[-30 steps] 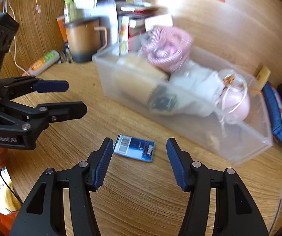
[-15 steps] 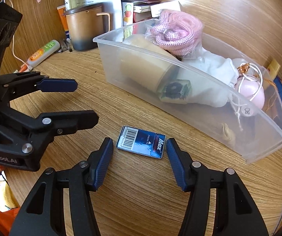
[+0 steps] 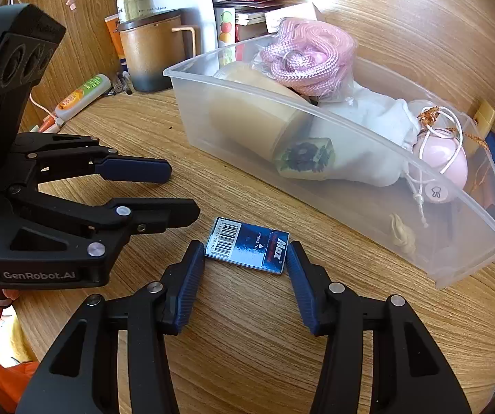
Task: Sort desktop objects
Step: 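Close the right gripper on the blue card, then lift the blue card with the right gripper and carry it over the box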
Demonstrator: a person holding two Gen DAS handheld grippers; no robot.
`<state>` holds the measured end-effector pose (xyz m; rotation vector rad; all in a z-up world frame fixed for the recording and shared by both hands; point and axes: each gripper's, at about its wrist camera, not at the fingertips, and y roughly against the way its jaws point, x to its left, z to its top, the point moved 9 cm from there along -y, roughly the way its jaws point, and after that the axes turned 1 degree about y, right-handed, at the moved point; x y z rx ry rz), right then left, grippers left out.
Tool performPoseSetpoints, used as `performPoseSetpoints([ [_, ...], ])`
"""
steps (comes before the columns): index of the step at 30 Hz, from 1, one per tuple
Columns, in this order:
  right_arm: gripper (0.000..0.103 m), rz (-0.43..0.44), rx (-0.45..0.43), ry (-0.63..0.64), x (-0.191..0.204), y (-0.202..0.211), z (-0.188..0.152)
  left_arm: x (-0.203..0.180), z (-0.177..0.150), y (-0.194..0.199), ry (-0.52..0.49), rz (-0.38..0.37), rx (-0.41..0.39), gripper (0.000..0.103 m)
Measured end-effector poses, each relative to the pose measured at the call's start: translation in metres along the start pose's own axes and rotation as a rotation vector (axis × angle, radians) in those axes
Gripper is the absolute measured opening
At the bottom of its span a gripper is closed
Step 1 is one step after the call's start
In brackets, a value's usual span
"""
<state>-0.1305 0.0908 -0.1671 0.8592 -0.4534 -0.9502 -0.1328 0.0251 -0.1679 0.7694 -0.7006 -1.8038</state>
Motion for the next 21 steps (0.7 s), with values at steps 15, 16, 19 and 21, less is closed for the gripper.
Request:
performPoseSetpoints([
  [15, 0.045, -0.015, -0.02, -0.027, -0.016, 0.01, 0.0, -0.007, 0.0, -0.005, -0.004, -0.017, 0.008, 0.017],
  [16, 0.045, -0.009, -0.021, -0.022, -0.016, 0.011, 0.0, -0.008, 0.001, -0.005, -0.007, -0.013, 0.006, 0.017],
  [19, 0.045, -0.009, -0.034, -0.024, -0.017, 0.016, 0.003, -0.009, 0.002, -0.002, -0.018, -0.006, -0.011, 0.016],
  [21, 0.045, -0.006, -0.043, -0.022, -0.018, 0.02, 0.004, -0.01, 0.004, 0.001, -0.03, 0.013, -0.031, 0.016],
])
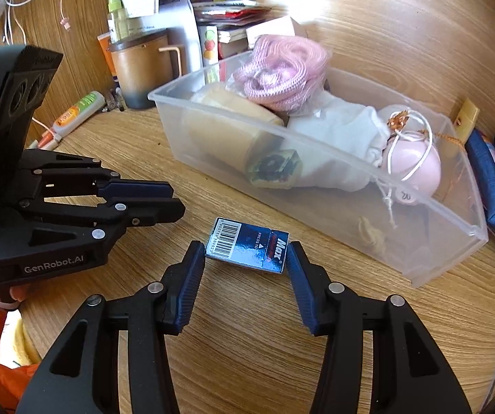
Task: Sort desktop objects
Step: 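Lift the blue card with the right gripper and carry it over the box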
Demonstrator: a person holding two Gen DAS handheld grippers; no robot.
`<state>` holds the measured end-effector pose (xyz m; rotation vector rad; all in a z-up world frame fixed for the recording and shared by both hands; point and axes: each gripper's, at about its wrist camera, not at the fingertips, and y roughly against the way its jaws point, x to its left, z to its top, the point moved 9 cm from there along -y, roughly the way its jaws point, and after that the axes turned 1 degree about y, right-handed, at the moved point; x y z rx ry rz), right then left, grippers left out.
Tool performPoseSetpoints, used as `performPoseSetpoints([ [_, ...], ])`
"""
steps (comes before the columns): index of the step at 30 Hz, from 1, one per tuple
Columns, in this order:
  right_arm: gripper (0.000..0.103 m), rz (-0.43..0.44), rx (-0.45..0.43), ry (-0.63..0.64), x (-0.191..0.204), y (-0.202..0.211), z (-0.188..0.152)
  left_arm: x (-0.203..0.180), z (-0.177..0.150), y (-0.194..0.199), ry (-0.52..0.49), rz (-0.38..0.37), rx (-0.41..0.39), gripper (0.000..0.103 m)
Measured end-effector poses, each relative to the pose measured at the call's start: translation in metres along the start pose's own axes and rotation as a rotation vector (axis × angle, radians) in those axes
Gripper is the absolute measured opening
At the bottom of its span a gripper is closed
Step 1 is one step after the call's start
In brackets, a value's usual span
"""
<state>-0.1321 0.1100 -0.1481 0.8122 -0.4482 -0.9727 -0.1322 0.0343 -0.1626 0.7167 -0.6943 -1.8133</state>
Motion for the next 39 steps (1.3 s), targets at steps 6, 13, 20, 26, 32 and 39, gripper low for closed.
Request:
performPoseSetpoints([
  [6, 0.045, 0.0, -0.031, 0.014, 0.001, 0.013, 0.007, 0.003, 0.007, 0.007, 0.01, 0.02, -0.02, 0.016],
  [13, 0.045, -0.012, -0.089, 0.002, -0.009, 0.036, 0.021, -0.001, 0.028, 0.026, 0.004, 0.037, -0.091, 0.012],
  [20, 0.045, -0.028, -0.138, -0.026, -0.029, 0.056, 0.035, -0.004, 0.051, 0.04, 0.001, 0.034, -0.155, 0.008],
  [26, 0.045, -0.043, -0.155, -0.043, -0.045, 0.06, 0.041, -0.009, 0.069, 0.044, -0.01, 0.035, -0.183, 0.008],
  [32, 0.045, -0.047, -0.16, -0.053, -0.057, 0.057, 0.048, -0.01, 0.086, 0.047, -0.02, 0.038, -0.207, 0.008],
  [39, 0.045, -0.045, -0.153, -0.061, -0.066, 0.047, 0.056, -0.009, 0.099, 0.04, -0.025, 0.027, -0.207, 0.008],
])
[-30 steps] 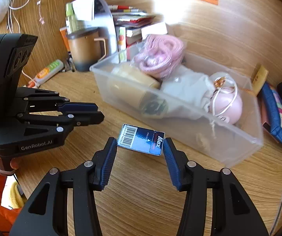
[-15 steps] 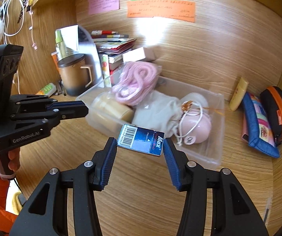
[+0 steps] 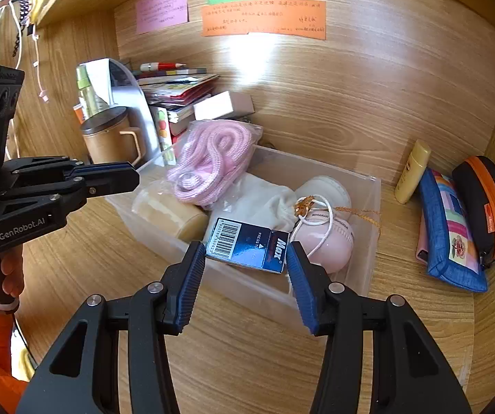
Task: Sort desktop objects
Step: 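Lift the blue card with the right gripper and carry it over the box, then lower the card into the box and open the right gripper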
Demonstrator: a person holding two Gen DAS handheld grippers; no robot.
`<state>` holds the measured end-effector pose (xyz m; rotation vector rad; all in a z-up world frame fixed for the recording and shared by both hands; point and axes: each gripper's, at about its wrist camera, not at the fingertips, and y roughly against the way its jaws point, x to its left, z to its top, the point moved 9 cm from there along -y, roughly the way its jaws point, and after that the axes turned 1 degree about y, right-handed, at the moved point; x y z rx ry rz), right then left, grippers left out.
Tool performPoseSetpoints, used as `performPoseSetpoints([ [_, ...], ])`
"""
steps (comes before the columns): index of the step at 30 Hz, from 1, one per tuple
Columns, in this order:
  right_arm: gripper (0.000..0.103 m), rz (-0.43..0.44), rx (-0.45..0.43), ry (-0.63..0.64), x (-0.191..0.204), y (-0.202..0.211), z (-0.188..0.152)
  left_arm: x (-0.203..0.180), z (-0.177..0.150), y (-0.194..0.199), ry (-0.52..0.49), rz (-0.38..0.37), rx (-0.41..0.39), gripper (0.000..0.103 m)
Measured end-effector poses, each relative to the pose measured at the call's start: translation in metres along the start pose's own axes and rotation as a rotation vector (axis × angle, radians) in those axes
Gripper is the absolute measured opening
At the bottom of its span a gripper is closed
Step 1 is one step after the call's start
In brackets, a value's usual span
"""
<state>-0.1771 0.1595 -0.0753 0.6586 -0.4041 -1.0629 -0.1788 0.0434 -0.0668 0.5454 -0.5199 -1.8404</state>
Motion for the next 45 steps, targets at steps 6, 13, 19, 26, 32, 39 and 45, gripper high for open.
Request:
performPoseSetpoints([
  [6, 0.045, 0.003, 0.017, -0.009, -0.006, -0.012, 0.001, -0.007, 0.003, -0.016, 0.002, -0.034, 0.022, 0.008],
  [13, 0.045, 0.016, 0.033, -0.037, -0.014, -0.021, -0.003, -0.022, -0.001, -0.037, -0.006, -0.068, 0.064, 0.008],
  [19, 0.045, 0.003, 0.046, -0.052, -0.018, -0.025, -0.004, -0.026, -0.006, -0.048, 0.006, -0.076, 0.082, 0.008],
  [26, 0.046, -0.005, 0.07, -0.1, -0.021, -0.033, -0.006, -0.025, -0.011, -0.058, 0.03, -0.077, 0.099, 0.008],
  [32, 0.046, -0.028, 0.072, -0.078, -0.021, -0.034, -0.004, -0.025, -0.013, -0.062, 0.024, -0.07, 0.108, 0.008],
  [39, 0.046, -0.04, 0.075, -0.068, -0.021, -0.034, -0.003, -0.026, -0.012, -0.061, 0.023, -0.075, 0.11, 0.012],
  [45, 0.046, -0.04, 0.064, -0.051, -0.018, -0.025, -0.003, -0.033, -0.012, -0.058, 0.002, -0.083, 0.103, 0.035],
])
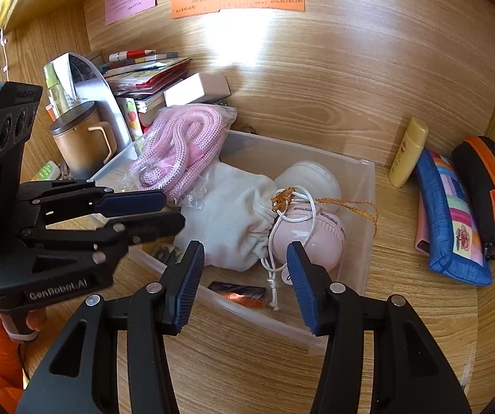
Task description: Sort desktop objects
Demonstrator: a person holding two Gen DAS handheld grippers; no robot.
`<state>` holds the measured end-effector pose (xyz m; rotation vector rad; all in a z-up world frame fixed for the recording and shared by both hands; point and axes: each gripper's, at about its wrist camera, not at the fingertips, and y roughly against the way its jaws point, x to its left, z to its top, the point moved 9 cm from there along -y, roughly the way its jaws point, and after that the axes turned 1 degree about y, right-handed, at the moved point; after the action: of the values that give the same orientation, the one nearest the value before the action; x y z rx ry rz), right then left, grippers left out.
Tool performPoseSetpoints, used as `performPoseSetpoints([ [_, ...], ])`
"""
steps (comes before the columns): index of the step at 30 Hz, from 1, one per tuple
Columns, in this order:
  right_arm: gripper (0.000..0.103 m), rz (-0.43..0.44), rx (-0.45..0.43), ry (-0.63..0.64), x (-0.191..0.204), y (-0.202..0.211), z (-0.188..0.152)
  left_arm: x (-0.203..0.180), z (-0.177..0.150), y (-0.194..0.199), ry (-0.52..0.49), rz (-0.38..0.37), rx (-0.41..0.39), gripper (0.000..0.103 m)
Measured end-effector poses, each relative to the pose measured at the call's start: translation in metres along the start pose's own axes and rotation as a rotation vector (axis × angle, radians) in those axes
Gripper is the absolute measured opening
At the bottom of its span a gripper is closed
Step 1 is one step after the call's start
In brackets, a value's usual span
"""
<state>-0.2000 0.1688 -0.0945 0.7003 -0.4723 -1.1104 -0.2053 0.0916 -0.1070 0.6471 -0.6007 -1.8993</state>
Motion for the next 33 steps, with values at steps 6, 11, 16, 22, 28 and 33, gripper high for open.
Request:
performPoseSetpoints([
  [6, 0.047, -0.007, -0.01, -0.011, -0.004, 0.009, -0.001, -0.003, 0.0, 0.001, -0.009, -0.004, -0.007, 0.043],
  [11, 0.058, -0.026, -0.024, -0.025, -0.009, 0.016, -0.001, -0.009, 0.0, 0.003, -0.046, -0.006, -0.013, 0.053],
  [16, 0.063, -0.043, -0.043, -0.023, -0.01, 0.025, -0.002, -0.007, 0.004, 0.01, -0.069, 0.041, -0.053, 0.071],
  [22, 0.074, -0.068, -0.072, -0.017, -0.01, 0.037, -0.002, 0.001, 0.008, 0.022, -0.056, 0.058, -0.082, 0.08],
  [28, 0.083, -0.096, -0.094, -0.006, -0.009, 0.049, -0.002, 0.007, 0.005, 0.03, -0.033, 0.067, -0.081, 0.088],
  [33, 0.084, -0.11, -0.106, -0.008, -0.009, 0.059, -0.006, 0.011, 0.001, 0.04, -0.014, 0.095, -0.089, 0.091],
])
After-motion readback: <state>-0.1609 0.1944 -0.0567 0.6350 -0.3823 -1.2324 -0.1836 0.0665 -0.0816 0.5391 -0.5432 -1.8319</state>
